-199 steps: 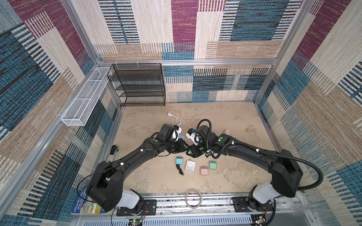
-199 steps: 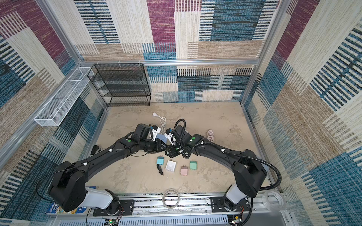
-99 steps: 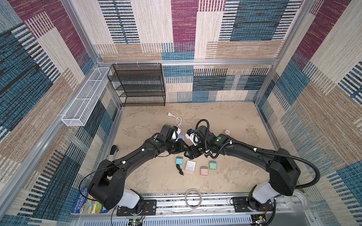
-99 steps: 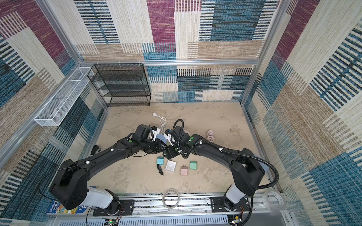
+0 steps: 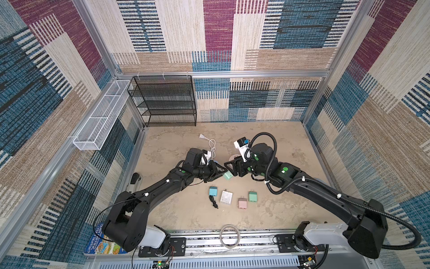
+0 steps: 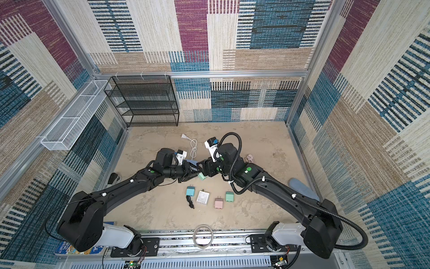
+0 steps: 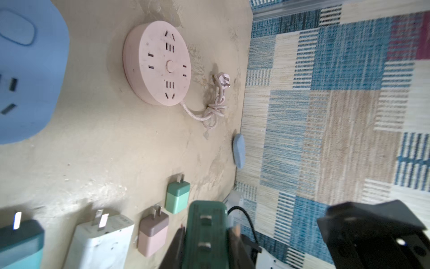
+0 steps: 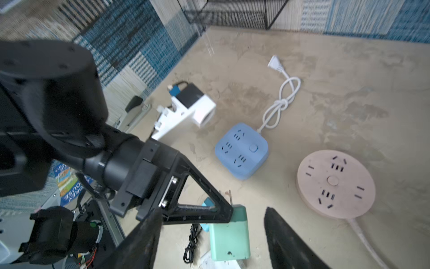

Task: Insert plugs into power strip
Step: Pick up the plug from the center of the table.

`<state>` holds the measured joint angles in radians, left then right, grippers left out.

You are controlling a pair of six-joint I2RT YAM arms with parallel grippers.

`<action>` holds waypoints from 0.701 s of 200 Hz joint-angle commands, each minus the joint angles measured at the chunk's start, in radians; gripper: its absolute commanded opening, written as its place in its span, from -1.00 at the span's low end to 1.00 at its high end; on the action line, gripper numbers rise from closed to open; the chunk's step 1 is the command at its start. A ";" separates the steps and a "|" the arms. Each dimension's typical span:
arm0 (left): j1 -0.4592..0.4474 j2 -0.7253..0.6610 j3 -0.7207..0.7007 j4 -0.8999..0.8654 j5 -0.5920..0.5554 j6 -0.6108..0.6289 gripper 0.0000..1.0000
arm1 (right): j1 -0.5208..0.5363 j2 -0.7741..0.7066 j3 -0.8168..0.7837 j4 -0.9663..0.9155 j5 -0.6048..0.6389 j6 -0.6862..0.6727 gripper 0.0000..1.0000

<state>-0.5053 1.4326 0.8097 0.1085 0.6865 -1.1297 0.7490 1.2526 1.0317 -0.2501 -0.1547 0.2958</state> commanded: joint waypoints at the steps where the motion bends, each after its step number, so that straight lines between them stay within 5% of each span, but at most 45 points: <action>1: 0.006 0.008 -0.025 0.244 0.070 -0.246 -1.00 | -0.042 -0.060 -0.043 0.152 -0.063 -0.010 0.41; 65: 0.019 -0.002 -0.078 0.392 0.082 -0.407 -1.00 | -0.072 -0.186 -0.213 0.340 -0.114 -0.109 0.27; 140: 0.024 0.018 -0.110 0.493 0.097 -0.459 -1.00 | -0.073 -0.198 -0.313 0.392 -0.128 -0.089 0.13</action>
<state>-0.4843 1.4456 0.7025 0.5297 0.7631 -1.5600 0.6754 1.0454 0.7338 0.0803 -0.2562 0.1860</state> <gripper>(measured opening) 0.292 0.570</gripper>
